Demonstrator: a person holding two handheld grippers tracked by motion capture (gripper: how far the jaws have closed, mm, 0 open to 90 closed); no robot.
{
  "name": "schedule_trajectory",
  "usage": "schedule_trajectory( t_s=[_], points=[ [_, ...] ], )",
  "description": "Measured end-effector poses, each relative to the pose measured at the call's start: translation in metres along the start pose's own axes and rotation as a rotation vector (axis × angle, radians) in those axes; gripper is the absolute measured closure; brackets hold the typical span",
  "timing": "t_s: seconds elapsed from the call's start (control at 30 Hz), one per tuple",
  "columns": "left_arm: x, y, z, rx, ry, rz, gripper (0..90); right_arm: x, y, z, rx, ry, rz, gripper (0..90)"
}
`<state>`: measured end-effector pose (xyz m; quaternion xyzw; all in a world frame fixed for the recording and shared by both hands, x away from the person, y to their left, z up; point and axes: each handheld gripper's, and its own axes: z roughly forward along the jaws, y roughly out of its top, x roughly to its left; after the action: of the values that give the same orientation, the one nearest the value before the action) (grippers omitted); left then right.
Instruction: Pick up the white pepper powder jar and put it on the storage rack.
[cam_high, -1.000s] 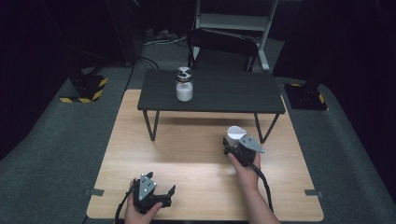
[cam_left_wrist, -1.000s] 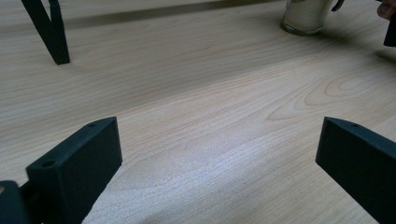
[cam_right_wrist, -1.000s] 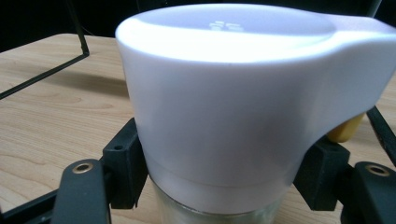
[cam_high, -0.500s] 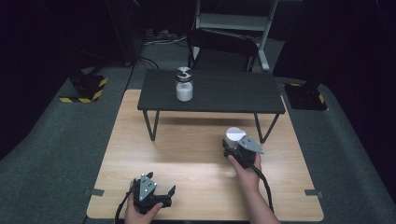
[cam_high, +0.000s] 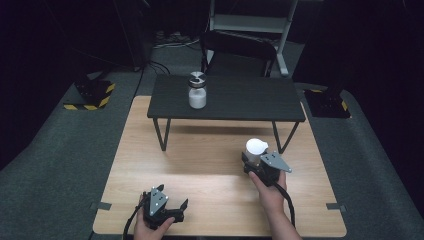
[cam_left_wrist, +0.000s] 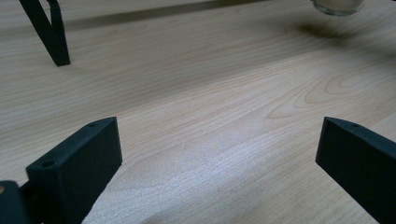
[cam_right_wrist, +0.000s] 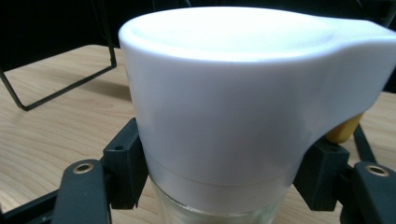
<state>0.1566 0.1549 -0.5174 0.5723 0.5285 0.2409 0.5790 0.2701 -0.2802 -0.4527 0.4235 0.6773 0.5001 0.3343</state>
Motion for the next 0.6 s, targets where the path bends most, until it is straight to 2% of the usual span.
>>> schedule_trajectory(
  t_s=[0.6],
  points=[
    [-0.001, 0.000, 0.000, 0.003, -0.001, 0.009, 0.8, -0.003, 0.012, -0.038, -0.046, -0.010, -0.009, 30.9]
  ],
)
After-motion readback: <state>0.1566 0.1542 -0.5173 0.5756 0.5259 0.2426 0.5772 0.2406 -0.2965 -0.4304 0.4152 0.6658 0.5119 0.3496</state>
